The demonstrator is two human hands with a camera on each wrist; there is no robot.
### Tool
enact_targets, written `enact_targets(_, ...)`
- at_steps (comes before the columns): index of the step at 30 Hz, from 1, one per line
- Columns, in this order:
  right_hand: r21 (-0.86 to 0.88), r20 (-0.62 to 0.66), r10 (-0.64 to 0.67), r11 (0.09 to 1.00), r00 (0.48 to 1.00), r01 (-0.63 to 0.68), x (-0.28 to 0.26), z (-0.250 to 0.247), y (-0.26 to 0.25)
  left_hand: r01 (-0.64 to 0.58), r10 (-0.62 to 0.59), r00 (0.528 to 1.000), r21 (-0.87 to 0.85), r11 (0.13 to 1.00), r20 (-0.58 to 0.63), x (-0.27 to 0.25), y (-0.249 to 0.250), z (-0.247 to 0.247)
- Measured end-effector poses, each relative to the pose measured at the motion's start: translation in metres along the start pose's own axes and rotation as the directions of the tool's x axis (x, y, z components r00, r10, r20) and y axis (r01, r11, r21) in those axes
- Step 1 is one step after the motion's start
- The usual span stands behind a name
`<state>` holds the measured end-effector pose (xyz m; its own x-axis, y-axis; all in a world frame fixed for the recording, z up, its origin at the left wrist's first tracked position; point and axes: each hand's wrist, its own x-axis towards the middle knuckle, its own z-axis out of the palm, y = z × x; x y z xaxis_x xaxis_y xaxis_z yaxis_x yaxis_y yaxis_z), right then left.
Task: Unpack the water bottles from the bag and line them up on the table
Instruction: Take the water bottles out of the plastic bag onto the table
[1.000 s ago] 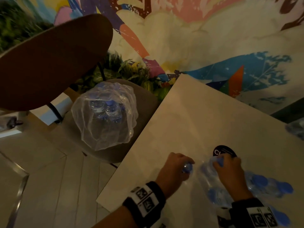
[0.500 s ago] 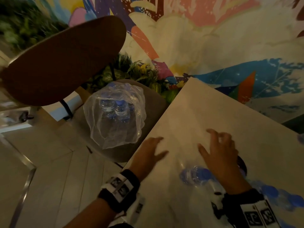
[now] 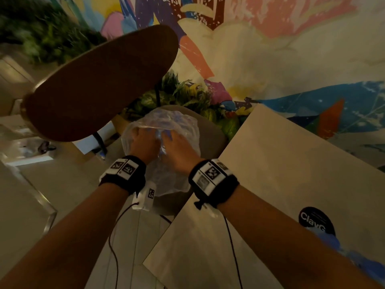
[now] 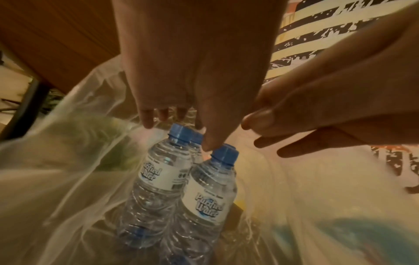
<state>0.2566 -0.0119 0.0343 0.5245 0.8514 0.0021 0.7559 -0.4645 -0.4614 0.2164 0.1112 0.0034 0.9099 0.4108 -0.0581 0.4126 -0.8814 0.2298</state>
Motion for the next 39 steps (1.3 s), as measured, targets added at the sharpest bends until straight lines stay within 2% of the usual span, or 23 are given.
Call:
enact_targets(2,-0.021,0.009,0.054,0.998,0.998,-0.054,0.009,0.004,0.011,-0.016,0.017,1.000,-0.066,0.998,0.017,-0.003,0.005,0.000)
enact_targets(6,0.019,0.101,0.082,0.996,0.992,-0.085,0.018,0.006,0.025,-0.038,0.025,0.996,-0.145,0.989,-0.091,-0.010,0.007,0.005)
enact_targets(10,-0.078,0.028,0.057,0.995,0.998,-0.054,0.015,0.013,0.027,-0.020,-0.026,0.980,-0.230,0.973,-0.199,-0.026,-0.003,0.016)
enact_targets(14,-0.181,0.021,0.052,0.982,0.998,-0.048,0.003,0.016,0.026,-0.008,-0.061,0.973,-0.299,0.954,-0.222,-0.048,-0.005,0.027)
enact_targets(19,-0.151,0.017,0.076,0.986,0.997,-0.073,-0.022,0.020,0.017,-0.026,-0.081,0.964,-0.395,0.918,-0.253,-0.069,0.001,0.030)
enact_targets(22,-0.070,-0.079,0.088,0.993,0.993,-0.094,-0.044,0.019,0.008,0.003,-0.119,0.967,-0.459,0.888,-0.225,-0.082,0.006,0.020)
enact_targets(24,-0.005,-0.119,0.087,0.996,0.989,-0.089,-0.068,0.010,0.000,0.020,-0.134,0.970,-0.478,0.878,-0.205,-0.097,0.010,0.008)
enact_targets(28,0.085,-0.084,0.103,0.992,0.991,-0.096,-0.141,-0.020,-0.021,-0.036,-0.079,0.973,-0.479,0.877,-0.217,-0.137,0.028,-0.021)
enact_targets(31,0.249,-0.010,0.195,0.950,0.981,-0.187,-0.201,-0.048,-0.030,-0.087,-0.002,0.983,-0.474,0.876,-0.185,-0.162,0.048,-0.038)
enact_targets(34,0.318,0.092,0.261,0.907,0.961,-0.277,-0.258,-0.061,-0.024,-0.146,0.104,0.988,-0.459,0.876,-0.117,-0.184,0.077,-0.044)
enact_targets(36,0.329,0.138,0.309,0.882,0.941,-0.338,-0.293,-0.063,-0.013,-0.173,0.165,0.984,-0.501,0.848,-0.061,-0.194,0.094,-0.039)
enact_targets(39,0.245,0.224,0.411,0.854,0.884,-0.459,-0.343,-0.059,0.009,-0.207,0.277,0.960,-0.560,0.802,0.042,-0.207,0.120,-0.018)
